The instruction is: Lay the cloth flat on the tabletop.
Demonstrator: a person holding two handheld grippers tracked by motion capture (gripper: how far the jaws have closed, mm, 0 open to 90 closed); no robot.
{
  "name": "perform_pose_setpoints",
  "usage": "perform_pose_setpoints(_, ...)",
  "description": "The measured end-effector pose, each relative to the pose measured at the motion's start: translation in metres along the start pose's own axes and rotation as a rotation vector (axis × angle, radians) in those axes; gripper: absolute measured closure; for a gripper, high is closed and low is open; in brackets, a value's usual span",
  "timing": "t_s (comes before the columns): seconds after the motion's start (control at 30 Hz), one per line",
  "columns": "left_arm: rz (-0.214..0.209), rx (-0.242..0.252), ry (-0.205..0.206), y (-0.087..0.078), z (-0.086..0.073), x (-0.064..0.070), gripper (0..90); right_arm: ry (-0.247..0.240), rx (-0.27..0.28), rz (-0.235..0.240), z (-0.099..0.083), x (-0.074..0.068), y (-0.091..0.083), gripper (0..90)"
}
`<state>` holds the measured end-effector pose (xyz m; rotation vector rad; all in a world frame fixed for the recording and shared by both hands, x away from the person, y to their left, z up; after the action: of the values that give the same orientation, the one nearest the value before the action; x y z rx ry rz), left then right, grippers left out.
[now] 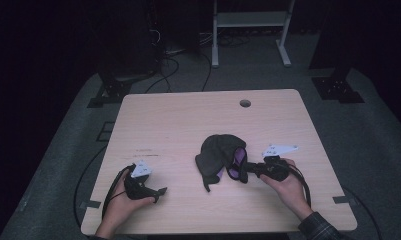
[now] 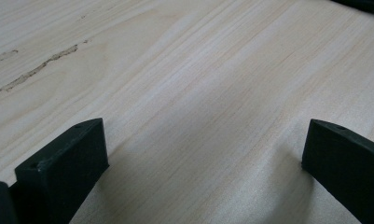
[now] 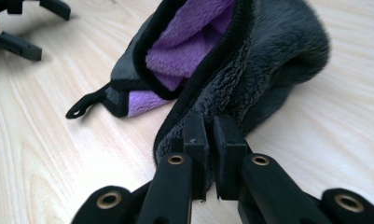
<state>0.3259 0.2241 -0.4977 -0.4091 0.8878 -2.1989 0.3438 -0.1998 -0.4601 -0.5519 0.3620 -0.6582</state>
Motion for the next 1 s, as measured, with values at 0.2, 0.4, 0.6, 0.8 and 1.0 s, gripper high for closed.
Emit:
perform_pose_setpoints(0.2, 0.0, 0.0, 0.0, 0.0, 0.0, 0.0, 0.0, 0.022, 0.028, -0.048, 0.004, 0.015, -0.013, 85.6)
perform_pose_setpoints(0.4, 0.001, 0.002, 0.0, 0.0, 0.0, 0.0, 0.0, 0.059, 0.036, -0.11, 0.003, 0.042, -0.019, 85.8)
perform_pose_setpoints(0.6, 0.001, 0.002, 0.0, 0.0, 0.0, 0.0, 0.0, 0.057, 0.003, -0.172, 0.002, 0.064, -0.014, 85.6)
perform_pose_setpoints(0.8, 0.001, 0.001, -0.001, 0.0, 0.0, 0.0, 0.0, 0.083, -0.042, -0.236, -0.004, 0.086, -0.006, 85.3)
perform_pose_setpoints(1.0, 0.002, 0.014, -0.003, -0.001, -0.001, 0.001, 2.6, 0.093, -0.047, -0.27, -0.01, 0.094, -0.008, 67.3)
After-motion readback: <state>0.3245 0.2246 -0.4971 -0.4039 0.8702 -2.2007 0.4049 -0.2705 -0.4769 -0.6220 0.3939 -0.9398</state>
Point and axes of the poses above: each handheld gripper's, and its own axes: y roughly forward along the jaws, z roughly out of its top, x roughly to its right, the point moved 2 cm from there along y, roughly forward along the jaws, and after that the axes turned 3 degrees about -y, right-handed, at the moved point
